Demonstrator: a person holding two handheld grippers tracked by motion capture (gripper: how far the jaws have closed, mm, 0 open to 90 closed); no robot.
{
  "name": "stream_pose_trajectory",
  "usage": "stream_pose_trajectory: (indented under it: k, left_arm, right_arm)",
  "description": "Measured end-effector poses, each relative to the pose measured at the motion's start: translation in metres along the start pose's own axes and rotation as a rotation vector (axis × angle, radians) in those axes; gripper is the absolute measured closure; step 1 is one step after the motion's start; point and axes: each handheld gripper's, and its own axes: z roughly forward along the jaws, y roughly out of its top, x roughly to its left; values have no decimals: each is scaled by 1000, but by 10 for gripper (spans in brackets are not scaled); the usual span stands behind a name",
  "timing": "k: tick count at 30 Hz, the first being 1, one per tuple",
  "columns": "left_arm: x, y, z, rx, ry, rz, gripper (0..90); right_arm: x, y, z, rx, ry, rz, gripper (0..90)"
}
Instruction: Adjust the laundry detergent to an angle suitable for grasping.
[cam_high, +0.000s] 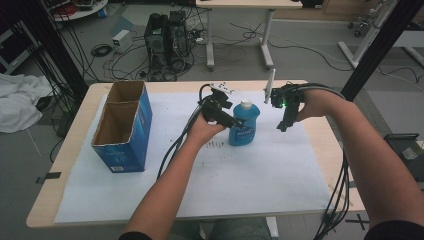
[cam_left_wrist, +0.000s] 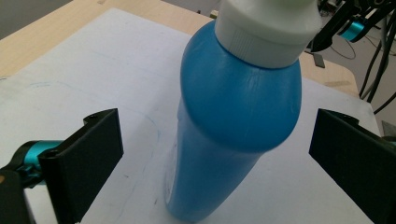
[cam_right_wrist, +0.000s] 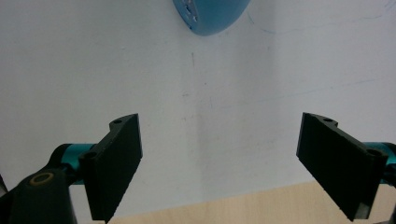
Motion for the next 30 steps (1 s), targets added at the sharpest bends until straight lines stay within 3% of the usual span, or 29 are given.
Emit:
stream_pose_trajectory:
  k: [1, 3, 8, 9, 10, 13, 14, 15, 16, 17, 18, 19, 20, 25, 28, 30]
  left_arm:
    - [-1, 1, 2, -2, 2, -1, 27]
    - [-2, 2, 6, 3, 4, 11, 27]
    - [1, 1, 14, 2, -11, 5, 27]
    - [0, 0, 17, -15, -16, -12, 27]
    - [0, 0, 17, -5, -13, -9, 27]
    - [1, 1, 19, 7, 3, 11, 27]
    - [1, 0, 21, 4, -1, 4, 27]
    - [-1, 0, 23, -15, -17, -41, 27]
    - [1, 1, 23, -4, 1, 4, 27]
    - [0, 1, 24, 2, -6, -2, 27]
    - [-2, 2, 27, 5, -15, -10, 27]
    - [-2, 3, 28, 5, 0, 5, 27]
    - [-3, 4, 29, 13, 4, 9, 27]
    - [-5, 6, 34, 39, -4, 15, 27]
    - [-5, 7, 36, 30, 5, 34, 27]
    - [-7, 6, 37, 28, 7, 4, 27]
  right_arm:
    - [2, 0, 0, -7, 2, 27, 133]
    - [2, -1, 1, -18, 2, 32, 132]
    - [1, 0, 0, -7, 4, 30, 133]
    - [2, 0, 0, -10, 1, 28, 133]
    - [1, 0, 0, -9, -4, 8, 133]
    - [2, 0, -1, -9, -2, 17, 133]
    - [3, 1, -1, -16, 0, 28, 133]
    - [1, 0, -1, -12, -6, 3, 133]
    - [3, 0, -2, -17, -4, 29, 133]
    - [2, -1, -3, -9, -7, 6, 133]
    - [3, -1, -2, -19, -5, 28, 133]
    - [2, -3, -3, -12, -11, 10, 133]
    - [3, -2, -3, -20, -7, 33, 133]
    - [2, -4, -4, -11, -12, 18, 133]
    - [4, -3, -3, -17, -7, 43, 133]
    - [2, -3, -3, -11, -9, 18, 133]
